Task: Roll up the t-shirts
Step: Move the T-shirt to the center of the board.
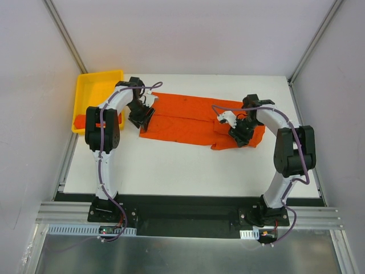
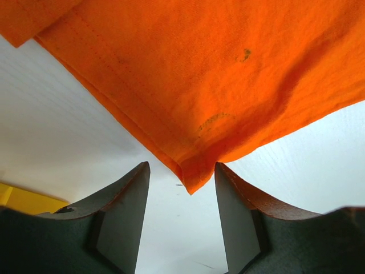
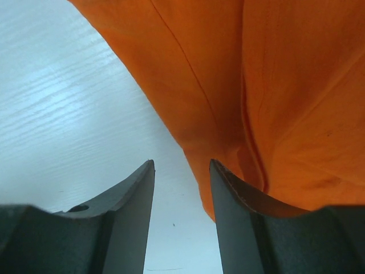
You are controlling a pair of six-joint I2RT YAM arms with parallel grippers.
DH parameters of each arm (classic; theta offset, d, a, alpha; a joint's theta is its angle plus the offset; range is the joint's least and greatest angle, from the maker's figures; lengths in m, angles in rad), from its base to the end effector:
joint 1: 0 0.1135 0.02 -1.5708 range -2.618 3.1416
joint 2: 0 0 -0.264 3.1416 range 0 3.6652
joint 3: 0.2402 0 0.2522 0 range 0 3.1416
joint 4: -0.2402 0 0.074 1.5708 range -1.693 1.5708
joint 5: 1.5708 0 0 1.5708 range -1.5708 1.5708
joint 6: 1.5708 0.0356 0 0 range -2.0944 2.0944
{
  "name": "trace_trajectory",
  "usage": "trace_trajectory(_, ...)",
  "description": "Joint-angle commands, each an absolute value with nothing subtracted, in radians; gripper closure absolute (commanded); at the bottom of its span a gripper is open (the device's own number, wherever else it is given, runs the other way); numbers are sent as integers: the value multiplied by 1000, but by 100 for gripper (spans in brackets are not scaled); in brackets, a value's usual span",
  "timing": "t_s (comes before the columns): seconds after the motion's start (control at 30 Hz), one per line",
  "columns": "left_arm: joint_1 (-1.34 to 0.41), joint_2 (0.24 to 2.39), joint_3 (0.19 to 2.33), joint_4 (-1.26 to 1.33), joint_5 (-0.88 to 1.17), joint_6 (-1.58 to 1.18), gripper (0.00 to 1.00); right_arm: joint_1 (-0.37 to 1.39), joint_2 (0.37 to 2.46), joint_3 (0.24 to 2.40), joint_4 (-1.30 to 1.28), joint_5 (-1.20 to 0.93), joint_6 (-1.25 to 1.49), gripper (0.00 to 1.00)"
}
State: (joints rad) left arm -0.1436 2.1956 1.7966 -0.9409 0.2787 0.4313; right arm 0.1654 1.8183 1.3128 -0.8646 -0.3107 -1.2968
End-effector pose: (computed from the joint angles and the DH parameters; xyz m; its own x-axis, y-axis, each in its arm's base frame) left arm 0.4422 -0.0738 0.1824 -0.7916 0.5206 -0.3199 0.5844 0.7979 -0.1476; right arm 0.3430 0.0683 0.1976 -0.0528 -0.9381 -0.3423 -0.9892 0.0961 -0.1109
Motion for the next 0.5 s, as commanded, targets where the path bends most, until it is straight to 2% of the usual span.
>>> trace_trajectory(0.0,-135,2168,1816,-974,295,420,51,179,1819,1282,-830,-264,-1414,54)
trace_trajectory(0.37,-133,2181,1818,-974,305,420,50,229,1896,1270,-821,-195,-1430,53)
trace_trajectory(0.4,-133,2184,1818,-974,308,419,51,230,1907,1270,-818,-187,-1425,55)
trace_trajectory(0.47,-133,2190,1813,-974,321,423,53,235,1911,1267,-816,-172,-1419,67)
